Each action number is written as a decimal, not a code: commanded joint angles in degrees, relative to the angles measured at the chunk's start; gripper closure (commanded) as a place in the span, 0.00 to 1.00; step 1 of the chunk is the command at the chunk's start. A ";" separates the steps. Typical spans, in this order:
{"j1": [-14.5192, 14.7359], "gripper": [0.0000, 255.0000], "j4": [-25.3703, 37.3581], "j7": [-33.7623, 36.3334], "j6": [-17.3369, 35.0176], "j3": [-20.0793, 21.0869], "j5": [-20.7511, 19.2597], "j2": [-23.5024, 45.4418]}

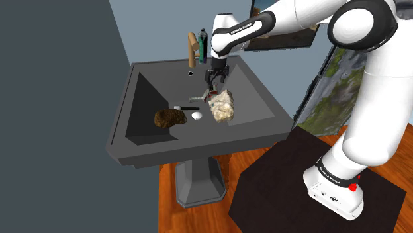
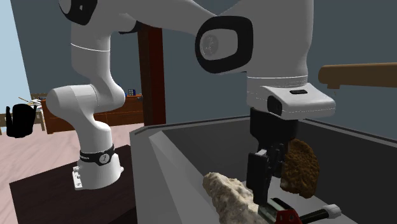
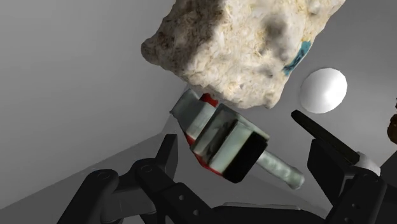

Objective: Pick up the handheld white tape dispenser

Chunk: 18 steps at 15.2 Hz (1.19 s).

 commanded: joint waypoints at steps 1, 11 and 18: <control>0.05 0.00 0.93 -0.04 1.01 -0.02 -0.10 1.87; 0.10 1.00 -0.61 -0.24 4.56 -0.02 -0.06 3.88; 0.10 1.00 -0.60 -0.24 4.57 -0.02 -0.06 3.90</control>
